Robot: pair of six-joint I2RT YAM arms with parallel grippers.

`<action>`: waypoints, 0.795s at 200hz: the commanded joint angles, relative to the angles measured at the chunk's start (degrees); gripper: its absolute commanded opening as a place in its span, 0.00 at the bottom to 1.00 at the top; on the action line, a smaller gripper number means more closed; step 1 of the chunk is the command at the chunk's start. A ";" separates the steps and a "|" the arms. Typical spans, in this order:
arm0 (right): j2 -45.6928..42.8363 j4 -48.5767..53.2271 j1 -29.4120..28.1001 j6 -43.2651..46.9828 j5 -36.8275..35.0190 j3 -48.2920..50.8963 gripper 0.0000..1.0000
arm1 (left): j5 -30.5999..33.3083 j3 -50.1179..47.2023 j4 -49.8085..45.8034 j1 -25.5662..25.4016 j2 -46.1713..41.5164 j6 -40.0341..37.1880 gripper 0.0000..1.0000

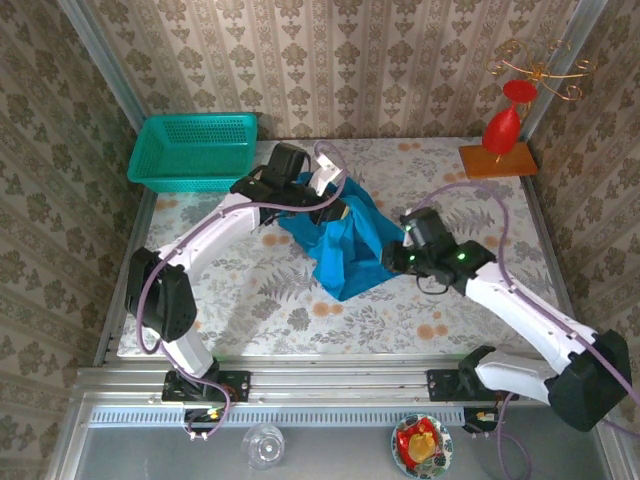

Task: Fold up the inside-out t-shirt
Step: Turn the T-shirt inside out at the center of the table.

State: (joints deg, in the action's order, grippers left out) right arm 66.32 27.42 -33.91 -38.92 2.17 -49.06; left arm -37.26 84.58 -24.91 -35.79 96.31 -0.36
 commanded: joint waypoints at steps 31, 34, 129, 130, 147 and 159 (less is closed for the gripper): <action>14.75 -28.56 -3.90 -9.38 -8.75 3.97 0.07 | -2.95 3.12 -4.18 -1.40 -7.12 -1.52 0.00; 15.71 -29.80 -3.58 -9.44 -9.04 3.89 0.07 | -2.99 3.15 -4.49 -1.51 -7.35 -1.69 0.00; 39.15 -39.06 4.52 -5.24 1.97 -13.77 0.33 | -0.53 8.30 -12.92 -6.73 -10.43 -5.18 0.00; 39.32 -39.00 4.50 -5.18 2.09 -14.00 0.33 | -0.44 8.35 -12.95 -6.74 -10.44 -5.18 0.00; 42.15 -37.98 3.41 -3.25 4.29 -17.47 0.43 | 0.16 8.80 -13.41 -7.22 -10.19 -5.31 0.00; 44.23 -35.02 2.44 -1.34 4.83 -20.61 0.49 | 2.14 8.99 -13.26 -7.36 -10.32 -5.02 0.00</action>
State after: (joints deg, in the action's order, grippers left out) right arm 106.76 -10.22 -29.69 -44.53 3.27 -64.55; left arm -36.67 91.22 -37.06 -42.44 87.00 -4.19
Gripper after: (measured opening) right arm 0.436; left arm 0.061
